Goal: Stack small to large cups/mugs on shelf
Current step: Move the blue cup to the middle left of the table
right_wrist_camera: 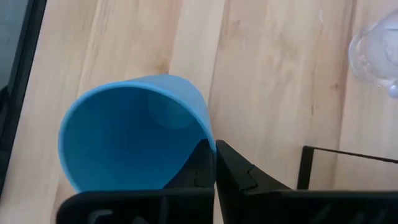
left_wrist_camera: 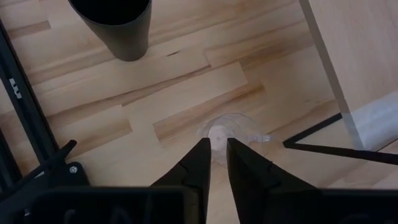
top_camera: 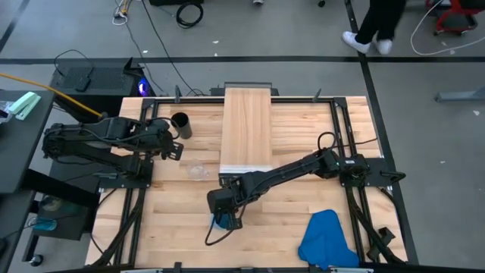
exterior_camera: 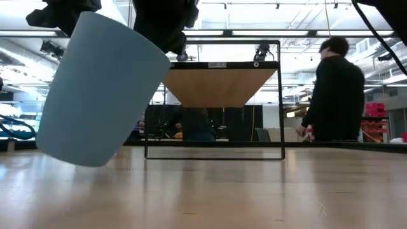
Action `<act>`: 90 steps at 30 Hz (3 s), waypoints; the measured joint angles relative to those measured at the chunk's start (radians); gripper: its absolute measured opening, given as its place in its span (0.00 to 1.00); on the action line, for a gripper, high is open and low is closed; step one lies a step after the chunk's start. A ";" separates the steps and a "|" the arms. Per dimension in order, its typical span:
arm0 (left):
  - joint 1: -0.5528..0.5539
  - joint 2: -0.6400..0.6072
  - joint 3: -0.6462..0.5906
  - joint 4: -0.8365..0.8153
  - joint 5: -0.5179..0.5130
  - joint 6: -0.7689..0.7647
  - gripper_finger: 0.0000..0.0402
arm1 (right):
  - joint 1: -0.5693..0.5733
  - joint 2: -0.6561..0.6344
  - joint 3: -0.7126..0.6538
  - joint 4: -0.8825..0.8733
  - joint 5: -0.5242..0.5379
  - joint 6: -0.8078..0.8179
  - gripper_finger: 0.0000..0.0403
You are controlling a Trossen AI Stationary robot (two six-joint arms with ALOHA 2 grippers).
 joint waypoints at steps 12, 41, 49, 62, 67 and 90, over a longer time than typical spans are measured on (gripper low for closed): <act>0.000 0.000 0.000 -0.001 0.000 0.000 0.16 | -0.018 -0.001 0.000 0.005 0.002 0.020 0.04; 0.000 0.000 0.000 -0.002 -0.001 0.010 0.15 | -0.013 -0.002 0.001 0.072 -0.028 0.043 0.24; 0.000 0.000 0.000 -0.002 -0.001 0.009 0.17 | -0.019 -0.003 0.001 0.085 -0.027 0.046 0.25; 0.000 0.000 0.000 -0.002 -0.001 0.008 0.17 | -0.021 -0.003 0.001 0.098 -0.025 0.045 0.25; 0.000 0.000 0.000 -0.002 -0.001 0.010 0.17 | -0.021 -0.003 0.001 0.108 -0.025 0.044 0.25; 0.000 0.000 0.000 -0.002 -0.008 0.027 0.20 | -0.042 -0.004 0.088 0.106 -0.025 0.048 0.25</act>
